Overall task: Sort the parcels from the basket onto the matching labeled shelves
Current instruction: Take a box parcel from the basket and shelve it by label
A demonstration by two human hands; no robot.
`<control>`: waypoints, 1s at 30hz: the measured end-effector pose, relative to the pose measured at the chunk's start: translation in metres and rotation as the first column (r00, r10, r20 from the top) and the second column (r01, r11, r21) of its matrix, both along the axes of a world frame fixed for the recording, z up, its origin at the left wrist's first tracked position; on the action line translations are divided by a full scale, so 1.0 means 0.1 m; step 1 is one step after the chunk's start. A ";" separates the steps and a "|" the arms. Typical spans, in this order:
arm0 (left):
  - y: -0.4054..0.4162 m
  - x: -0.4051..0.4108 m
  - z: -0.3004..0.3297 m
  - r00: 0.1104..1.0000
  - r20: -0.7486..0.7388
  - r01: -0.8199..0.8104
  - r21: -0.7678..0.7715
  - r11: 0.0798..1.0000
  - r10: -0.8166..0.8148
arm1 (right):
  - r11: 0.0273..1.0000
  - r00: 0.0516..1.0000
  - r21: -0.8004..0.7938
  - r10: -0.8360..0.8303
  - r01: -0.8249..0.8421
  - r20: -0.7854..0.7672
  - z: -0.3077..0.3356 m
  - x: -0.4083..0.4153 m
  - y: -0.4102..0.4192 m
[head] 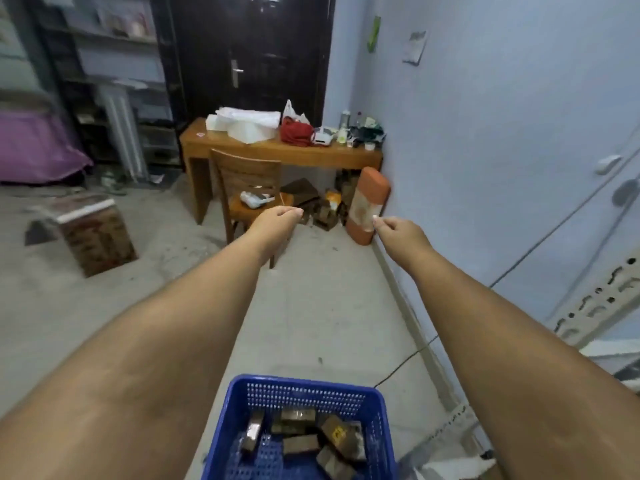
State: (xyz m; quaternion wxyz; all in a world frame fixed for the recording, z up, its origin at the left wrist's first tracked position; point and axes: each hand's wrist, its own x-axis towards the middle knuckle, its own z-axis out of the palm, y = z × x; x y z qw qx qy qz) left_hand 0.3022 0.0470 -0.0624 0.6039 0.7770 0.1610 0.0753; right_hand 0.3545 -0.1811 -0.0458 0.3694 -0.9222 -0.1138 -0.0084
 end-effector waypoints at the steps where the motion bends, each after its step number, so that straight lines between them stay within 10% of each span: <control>1: 0.05 -0.06 -0.09 0.999 -0.009 -0.039 -0.007 0.999 0.039 | 1.000 1.000 -0.006 0.018 -0.018 -0.009 -0.09 0.00 0.06; 13: 0.40 -0.03 -2.01 0.929 -0.371 -0.031 -0.047 0.998 0.012 | 0.998 0.913 -0.046 -0.054 0.039 -0.403 -2.06 0.15 0.36; 23: -0.27 -0.29 -5.14 0.645 -0.747 -0.009 -0.218 0.976 -0.160 | 0.964 0.568 -0.218 -0.266 0.153 -0.779 -5.21 -0.15 -0.41; 30: -0.48 -0.61 -7.30 0.509 -0.842 -0.028 -0.221 0.975 -0.176 | 0.923 0.629 -0.383 -0.269 -0.049 -0.730 -7.44 0.21 -0.64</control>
